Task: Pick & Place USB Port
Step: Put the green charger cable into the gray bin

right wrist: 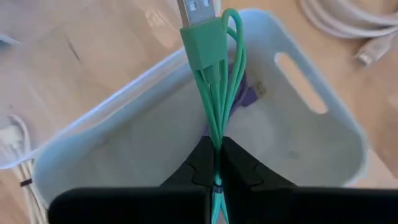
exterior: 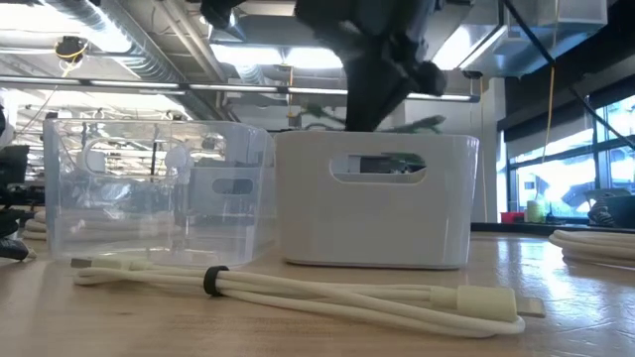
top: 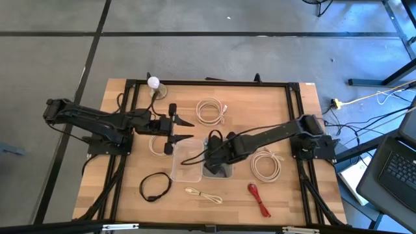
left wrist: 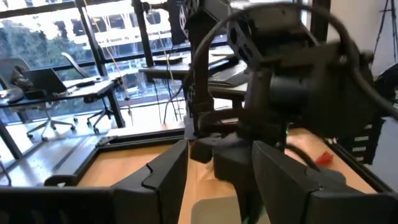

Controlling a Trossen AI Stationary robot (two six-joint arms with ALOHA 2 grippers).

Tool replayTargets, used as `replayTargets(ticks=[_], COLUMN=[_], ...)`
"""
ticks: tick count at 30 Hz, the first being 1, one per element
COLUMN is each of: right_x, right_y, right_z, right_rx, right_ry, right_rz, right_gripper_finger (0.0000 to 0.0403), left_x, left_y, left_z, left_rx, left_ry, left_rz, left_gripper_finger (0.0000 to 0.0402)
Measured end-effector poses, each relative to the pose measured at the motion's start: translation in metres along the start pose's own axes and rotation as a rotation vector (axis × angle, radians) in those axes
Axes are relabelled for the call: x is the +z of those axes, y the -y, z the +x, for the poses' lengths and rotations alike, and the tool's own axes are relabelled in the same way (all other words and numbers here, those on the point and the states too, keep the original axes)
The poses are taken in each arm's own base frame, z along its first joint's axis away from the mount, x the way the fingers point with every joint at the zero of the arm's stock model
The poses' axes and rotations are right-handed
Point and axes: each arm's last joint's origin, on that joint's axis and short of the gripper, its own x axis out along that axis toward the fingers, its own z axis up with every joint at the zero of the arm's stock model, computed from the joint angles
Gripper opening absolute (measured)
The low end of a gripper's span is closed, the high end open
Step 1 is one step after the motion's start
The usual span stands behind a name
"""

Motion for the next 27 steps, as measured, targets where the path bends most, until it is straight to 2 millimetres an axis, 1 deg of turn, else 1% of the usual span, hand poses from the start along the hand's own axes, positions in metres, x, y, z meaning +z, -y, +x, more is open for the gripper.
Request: replayTargets(ticks=[4, 9, 14, 17, 21, 27], right_x=[-0.002, -0.003, -0.001, 0.0, 0.001, 0.002], right_y=[-0.004, -0.005, -0.004, -0.002, -0.002, 0.001], right_z=[0.012, 0.016, 0.02, 0.028, 0.038, 0.045], right_rx=[-0.005, -0.013, -0.026, -0.043, -0.055, -0.071], right_ry=[-0.015, -0.02, -0.02, -0.03, -0.043, -0.066], right_rz=[0.004, 0.021, 0.032, 0.04, 0.041, 0.043], right_gripper_finger=[0.001, 0.001, 0.001, 0.001, 0.001, 0.001], left_x=[0.006, 0.018, 0.029, 0.032, 0.033, 0.031], left_y=[-0.003, -0.009, -0.012, -0.013, -0.013, -0.013], left_z=[-0.013, -0.034, -0.051, -0.056, -0.057, -0.059], left_rx=[0.044, 0.119, 0.128, 0.13, 0.13, 0.125], left_ry=[-0.006, 0.032, 0.101, 0.123, 0.125, 0.099], left_rz=[0.009, 0.03, 0.017, 0.013, 0.013, 0.017], left_gripper_finger=[0.0173, 0.0173, 0.0173, 0.0173, 0.0173, 0.0173])
